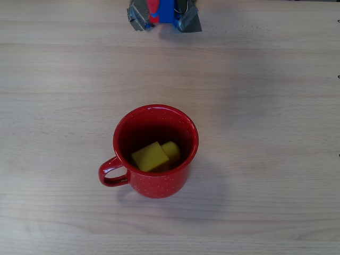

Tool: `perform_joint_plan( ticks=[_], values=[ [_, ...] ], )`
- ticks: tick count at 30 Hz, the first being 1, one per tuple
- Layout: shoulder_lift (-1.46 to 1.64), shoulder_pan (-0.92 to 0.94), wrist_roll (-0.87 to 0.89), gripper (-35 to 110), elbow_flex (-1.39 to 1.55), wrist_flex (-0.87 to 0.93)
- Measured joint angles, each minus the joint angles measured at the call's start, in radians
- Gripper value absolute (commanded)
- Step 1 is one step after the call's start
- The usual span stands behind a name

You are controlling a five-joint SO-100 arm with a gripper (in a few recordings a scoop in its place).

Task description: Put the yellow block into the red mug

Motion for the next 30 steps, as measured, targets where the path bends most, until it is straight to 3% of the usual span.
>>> perform_joint_plan(
  ticks=[16, 30],
  values=[
    [0.568, -0.023, 0.028, 0, 0.672, -0.04],
    [0.724, -0.058, 0.012, 0, 0.888, 0.003]
  ],
)
